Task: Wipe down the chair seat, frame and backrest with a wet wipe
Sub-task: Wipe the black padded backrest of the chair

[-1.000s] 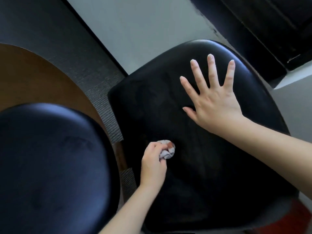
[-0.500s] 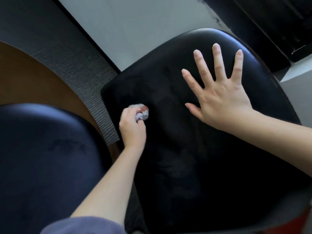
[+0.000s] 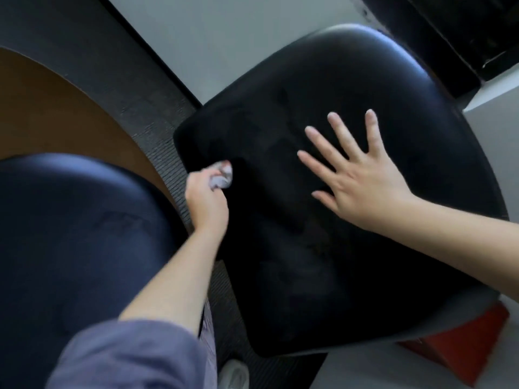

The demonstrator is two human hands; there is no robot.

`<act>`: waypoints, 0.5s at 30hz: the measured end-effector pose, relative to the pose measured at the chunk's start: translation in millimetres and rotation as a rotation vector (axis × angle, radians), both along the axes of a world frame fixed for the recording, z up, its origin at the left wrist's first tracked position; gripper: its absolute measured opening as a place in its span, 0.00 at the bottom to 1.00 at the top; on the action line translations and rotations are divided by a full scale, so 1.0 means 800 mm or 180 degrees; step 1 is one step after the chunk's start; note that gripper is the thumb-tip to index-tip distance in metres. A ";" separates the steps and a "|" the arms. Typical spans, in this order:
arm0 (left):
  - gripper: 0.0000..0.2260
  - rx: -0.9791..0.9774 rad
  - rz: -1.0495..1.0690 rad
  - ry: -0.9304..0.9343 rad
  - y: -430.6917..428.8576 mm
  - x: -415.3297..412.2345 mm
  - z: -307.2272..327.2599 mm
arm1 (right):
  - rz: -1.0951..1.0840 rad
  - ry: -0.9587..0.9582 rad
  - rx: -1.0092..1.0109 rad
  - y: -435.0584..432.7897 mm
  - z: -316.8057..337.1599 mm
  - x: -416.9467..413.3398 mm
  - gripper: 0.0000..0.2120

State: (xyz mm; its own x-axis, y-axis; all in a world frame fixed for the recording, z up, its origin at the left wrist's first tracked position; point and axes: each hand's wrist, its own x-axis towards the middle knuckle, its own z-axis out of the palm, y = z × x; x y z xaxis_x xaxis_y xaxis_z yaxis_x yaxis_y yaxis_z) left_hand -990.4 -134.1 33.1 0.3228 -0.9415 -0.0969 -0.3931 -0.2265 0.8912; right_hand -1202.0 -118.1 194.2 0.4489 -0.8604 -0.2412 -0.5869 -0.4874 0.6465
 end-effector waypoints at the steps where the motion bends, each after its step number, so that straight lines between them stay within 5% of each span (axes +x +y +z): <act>1: 0.12 0.0188 -0.0008 -0.0092 -0.017 0.004 -0.010 | 0.0028 0.0116 0.0027 0.003 -0.003 -0.004 0.34; 8: 0.19 0.0376 -0.0529 0.0029 0.087 -0.041 -0.043 | -0.0032 0.0239 0.0099 0.003 -0.004 -0.006 0.33; 15: 0.21 0.0524 -0.1205 0.0340 0.220 -0.071 0.018 | -0.0089 0.0180 0.0091 0.004 0.003 0.000 0.33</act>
State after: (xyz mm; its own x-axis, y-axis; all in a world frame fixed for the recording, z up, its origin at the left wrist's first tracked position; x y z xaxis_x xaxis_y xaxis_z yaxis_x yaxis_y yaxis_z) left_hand -1047.2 42.3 47.9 -0.0628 -0.9608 -0.2700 -0.3833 -0.2265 0.8954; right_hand -1202.0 -114.9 196.6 0.4098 -0.8647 -0.2903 -0.5633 -0.4902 0.6651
